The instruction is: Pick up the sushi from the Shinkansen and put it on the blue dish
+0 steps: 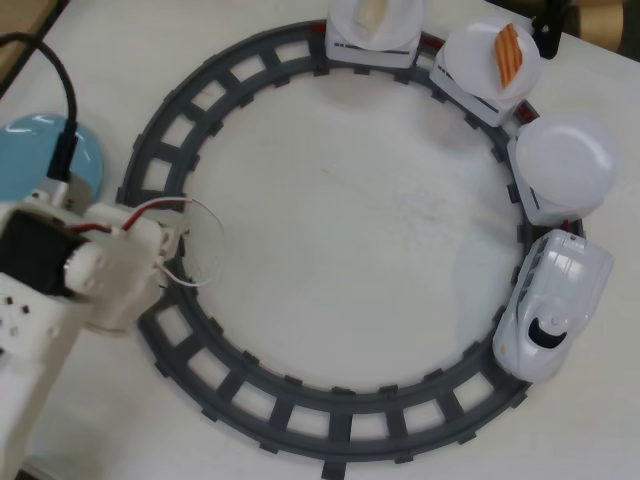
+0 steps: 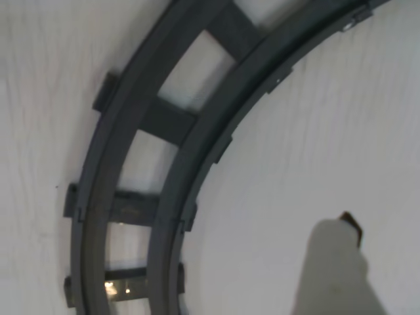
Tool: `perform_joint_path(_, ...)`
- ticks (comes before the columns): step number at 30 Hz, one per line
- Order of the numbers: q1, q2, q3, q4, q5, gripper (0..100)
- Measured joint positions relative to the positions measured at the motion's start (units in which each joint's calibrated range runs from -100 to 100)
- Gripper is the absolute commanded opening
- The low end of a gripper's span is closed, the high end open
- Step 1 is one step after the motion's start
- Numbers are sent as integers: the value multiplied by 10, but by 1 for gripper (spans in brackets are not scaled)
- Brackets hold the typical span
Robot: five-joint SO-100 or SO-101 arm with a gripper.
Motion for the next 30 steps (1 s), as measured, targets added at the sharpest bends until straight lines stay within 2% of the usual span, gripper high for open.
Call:
perform_joint_path(13,43,0,0,-1,41,25)
perform_joint_path(25,133,0,0,-1,105,25)
perform_joint_path(30,174,0,0,-1,151,25)
